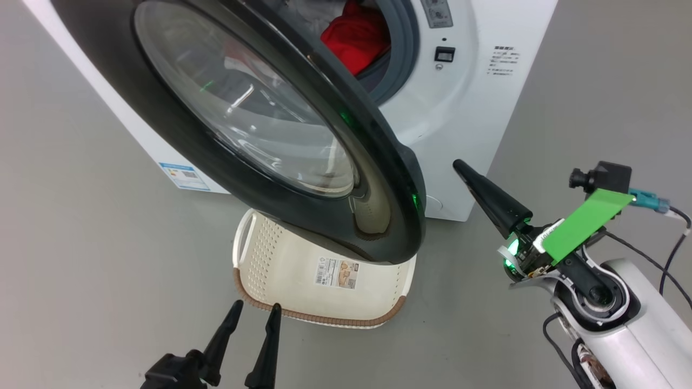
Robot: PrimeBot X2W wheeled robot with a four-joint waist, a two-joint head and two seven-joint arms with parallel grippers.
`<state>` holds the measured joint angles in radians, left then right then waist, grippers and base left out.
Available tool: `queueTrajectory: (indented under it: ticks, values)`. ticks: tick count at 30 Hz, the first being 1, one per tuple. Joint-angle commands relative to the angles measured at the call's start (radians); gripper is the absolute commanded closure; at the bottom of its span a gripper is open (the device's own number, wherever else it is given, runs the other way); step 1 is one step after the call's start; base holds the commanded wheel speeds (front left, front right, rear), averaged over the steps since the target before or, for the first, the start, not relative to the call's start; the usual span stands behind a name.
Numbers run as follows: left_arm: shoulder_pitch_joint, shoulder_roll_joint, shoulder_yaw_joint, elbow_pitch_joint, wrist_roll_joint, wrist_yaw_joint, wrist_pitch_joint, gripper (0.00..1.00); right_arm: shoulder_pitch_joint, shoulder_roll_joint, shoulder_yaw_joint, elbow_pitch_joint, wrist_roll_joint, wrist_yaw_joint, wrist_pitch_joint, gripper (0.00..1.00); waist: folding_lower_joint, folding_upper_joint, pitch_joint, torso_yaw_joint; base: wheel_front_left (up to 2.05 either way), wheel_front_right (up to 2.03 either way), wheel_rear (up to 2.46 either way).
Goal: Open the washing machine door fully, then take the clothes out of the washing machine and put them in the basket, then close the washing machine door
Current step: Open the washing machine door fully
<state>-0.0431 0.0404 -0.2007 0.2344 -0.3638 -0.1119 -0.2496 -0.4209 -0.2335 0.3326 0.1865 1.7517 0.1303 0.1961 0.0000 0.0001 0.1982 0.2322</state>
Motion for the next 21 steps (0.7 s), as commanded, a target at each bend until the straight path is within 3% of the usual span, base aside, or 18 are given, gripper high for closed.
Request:
queueTrajectory:
  ticks: [1,9,21]
  values:
    - [-0.019,0.01,0.022,-0.024,-0.007,0.006,-0.012,0.0,-0.033,0.014,-0.011,-0.007,0.016,0.0,0.059,1.0,0.0,-0.0001,0.005,0.009,0.0,0.0,0.0]
    - [-0.024,0.01,0.009,-0.026,-0.021,0.011,-0.012,0.0,-0.051,0.072,-0.059,0.059,-0.008,0.0,0.219,1.0,0.0,-0.0001,0.011,0.029,0.0,0.0,0.0]
    - [-0.018,0.01,0.006,-0.023,-0.03,0.017,-0.012,0.0,-0.019,0.138,-0.082,0.058,-0.081,0.0,0.294,1.0,0.0,-0.0001,-0.01,0.067,0.0,0.0,0.0]
